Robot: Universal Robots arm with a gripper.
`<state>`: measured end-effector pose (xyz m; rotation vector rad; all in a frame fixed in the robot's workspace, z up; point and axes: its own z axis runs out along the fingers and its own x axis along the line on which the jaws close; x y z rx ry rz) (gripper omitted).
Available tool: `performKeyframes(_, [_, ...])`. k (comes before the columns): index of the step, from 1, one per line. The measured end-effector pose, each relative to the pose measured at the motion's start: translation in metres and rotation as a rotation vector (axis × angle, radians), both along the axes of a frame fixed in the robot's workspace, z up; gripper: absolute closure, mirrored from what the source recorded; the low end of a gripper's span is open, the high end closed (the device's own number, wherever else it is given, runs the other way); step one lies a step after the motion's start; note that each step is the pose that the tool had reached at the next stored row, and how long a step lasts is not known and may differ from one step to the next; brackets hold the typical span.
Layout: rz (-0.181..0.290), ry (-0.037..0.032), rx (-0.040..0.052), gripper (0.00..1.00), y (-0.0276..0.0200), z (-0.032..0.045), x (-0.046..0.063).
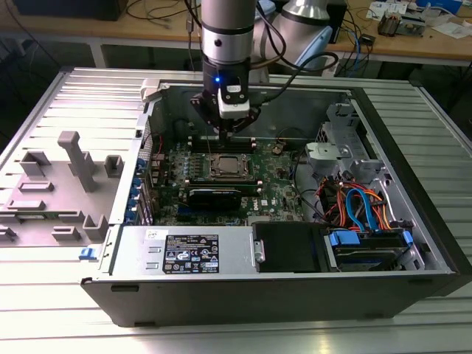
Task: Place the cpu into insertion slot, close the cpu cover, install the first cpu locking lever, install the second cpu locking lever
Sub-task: 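Install the first cpu locking lever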
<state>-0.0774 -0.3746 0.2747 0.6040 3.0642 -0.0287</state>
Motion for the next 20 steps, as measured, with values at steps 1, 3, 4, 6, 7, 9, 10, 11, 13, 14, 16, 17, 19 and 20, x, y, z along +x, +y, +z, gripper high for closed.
performKeyframes(1, [0.005, -0.0001, 0.0, 0.89, 0.0, -0.0002, -0.002])
performKeyframes(3, [0.028, 0.0, -0.0001, 0.89, 0.0, -0.0003, -0.003])
performKeyframes(4, [0.045, 0.0, -0.0001, 0.89, 0.0, -0.0005, -0.003])
performKeyframes(6, [0.102, 0.0, 0.0, 0.89, 0.0, -0.0013, -0.003])
performKeyframes(7, [0.132, 0.0, 0.0, 0.89, 0.0, -0.0018, -0.003])
performKeyframes(9, [0.184, 0.0, 0.0, 0.89, 0.0, -0.0025, -0.003])
performKeyframes(10, [0.203, 0.0001, -0.0001, 0.89, 0.0, -0.0027, -0.003])
performKeyframes(11, [0.22, 0.0, 0.0, 0.89, 0.0, -0.003, -0.003])
performKeyframes(13, [0.256, 0.0, 0.0, 0.89, 0.0, -0.0037, -0.004])
performKeyframes(14, [0.262, -0.0001, 0.0001, 0.89, 0.0, -0.0038, -0.007])
performKeyframes(16, [0.264, -0.0001, 0.0, 0.89, 0.0, -0.0038, -0.011])
performKeyframes(17, [0.264, -0.0001, 0.0001, 0.89, 0.0, -0.0038, -0.014])
performKeyframes(19, [0.265, -0.0001, 0.0, 0.89, 0.0, -0.0037, -0.018])
performKeyframes(20, [0.266, -0.0001, 0.0001, 0.89, 0.0, -0.0038, -0.02])
